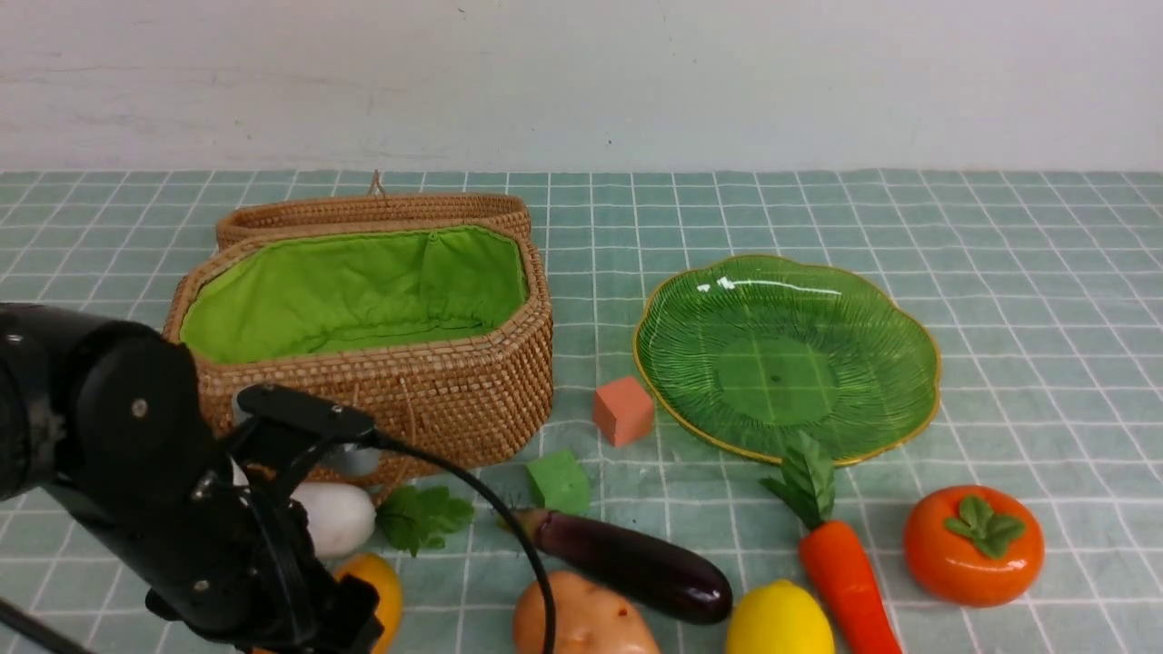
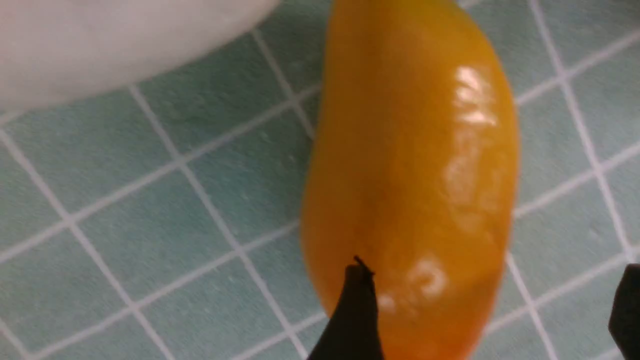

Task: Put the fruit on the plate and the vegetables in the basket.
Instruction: Grab the mango with your left arm and place it on the right plate

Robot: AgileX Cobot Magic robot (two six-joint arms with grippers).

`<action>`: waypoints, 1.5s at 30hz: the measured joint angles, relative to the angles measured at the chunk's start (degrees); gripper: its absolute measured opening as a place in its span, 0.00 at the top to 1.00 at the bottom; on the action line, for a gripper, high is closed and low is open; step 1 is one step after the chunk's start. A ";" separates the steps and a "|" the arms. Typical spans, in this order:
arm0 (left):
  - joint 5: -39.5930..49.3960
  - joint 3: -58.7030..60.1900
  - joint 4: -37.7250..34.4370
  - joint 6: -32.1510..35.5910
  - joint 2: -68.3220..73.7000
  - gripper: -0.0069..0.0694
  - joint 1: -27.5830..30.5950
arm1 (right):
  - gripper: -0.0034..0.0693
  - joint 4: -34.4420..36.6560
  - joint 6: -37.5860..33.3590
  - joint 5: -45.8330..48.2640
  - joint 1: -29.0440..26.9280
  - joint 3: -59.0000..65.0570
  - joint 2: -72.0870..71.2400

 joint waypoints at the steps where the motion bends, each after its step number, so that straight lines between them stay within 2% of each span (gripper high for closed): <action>1: -1.21 0.00 1.30 -1.69 1.05 0.10 0.00 | 0.62 0.00 0.00 0.00 0.00 0.00 0.00; 5: -4.36 -0.12 3.88 -5.71 5.00 0.12 0.00 | 0.62 0.00 0.00 0.00 0.00 0.00 0.00; 15: -5.30 -1.18 3.47 -6.40 9.23 0.18 0.00 | 0.62 0.00 0.00 0.00 0.00 0.00 0.00; 20: -0.84 -2.71 4.41 -6.40 9.82 0.18 0.00 | 0.62 0.00 0.00 0.00 0.00 0.00 0.00; 22: 4.13 -4.94 4.41 -6.40 9.89 0.18 0.00 | 0.62 0.00 0.00 0.00 0.00 0.00 0.00; 29: 13.43 -12.35 3.87 -6.18 9.89 0.18 0.00 | 0.62 0.00 0.00 0.00 0.00 0.00 0.00; 38: 18.31 -26.42 -7.78 -6.18 9.89 0.18 0.00 | 0.62 0.00 0.00 0.00 0.00 0.00 0.00; 45: 13.42 -36.60 -20.06 -4.26 10.81 0.18 0.00 | 0.62 0.00 0.00 0.00 0.00 0.00 0.00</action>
